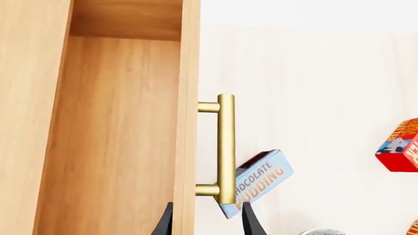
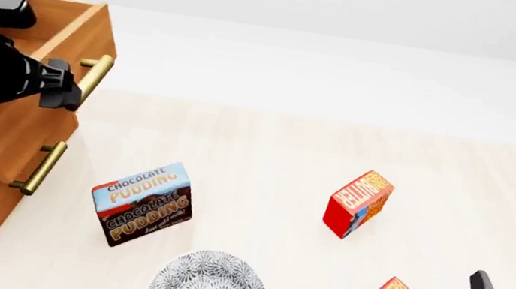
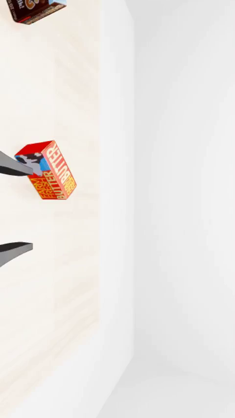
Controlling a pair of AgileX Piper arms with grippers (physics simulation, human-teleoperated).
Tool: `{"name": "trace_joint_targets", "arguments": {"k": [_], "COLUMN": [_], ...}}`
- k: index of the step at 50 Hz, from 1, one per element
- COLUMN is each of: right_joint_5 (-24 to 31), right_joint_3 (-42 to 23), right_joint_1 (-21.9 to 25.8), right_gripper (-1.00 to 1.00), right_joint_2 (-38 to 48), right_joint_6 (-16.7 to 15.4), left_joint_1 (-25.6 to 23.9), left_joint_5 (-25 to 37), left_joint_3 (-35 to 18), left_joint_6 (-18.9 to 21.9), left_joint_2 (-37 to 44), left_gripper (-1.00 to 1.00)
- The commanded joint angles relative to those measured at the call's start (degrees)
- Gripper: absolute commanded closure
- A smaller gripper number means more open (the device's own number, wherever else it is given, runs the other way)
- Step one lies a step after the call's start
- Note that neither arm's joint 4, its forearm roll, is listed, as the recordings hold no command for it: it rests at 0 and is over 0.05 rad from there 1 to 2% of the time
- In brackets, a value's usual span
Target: Put the butter at the front in the top drawer of the cabinet and close it.
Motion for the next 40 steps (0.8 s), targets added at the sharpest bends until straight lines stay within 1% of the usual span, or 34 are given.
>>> {"name": "trace_joint_targets", "arguments": {"k": [1, 21, 40], "right_joint_5": [0.0, 0.0, -0.1], "right_joint_3": [0.1, 0.1, 0.1], "right_joint_1": [0.0, 0.0, 0.0], "right_gripper": [-1.0, -1.0, -1.0], "right_joint_2": [0.0, 0.0, 0.0], "right_joint_6": [0.0, 0.0, 0.0], "left_joint_1": [-1.8, -3.7, -7.7], "left_joint_5": [0.0, 0.1, -1.4], "left_joint_3": [-0.8, -1.4, -0.3], "left_joint_6": [0.1, 1.1, 0.2], "left_joint_2": [0.8, 2.2, 3.7], "left_gripper": [-1.0, -1.0, -1.0]}}
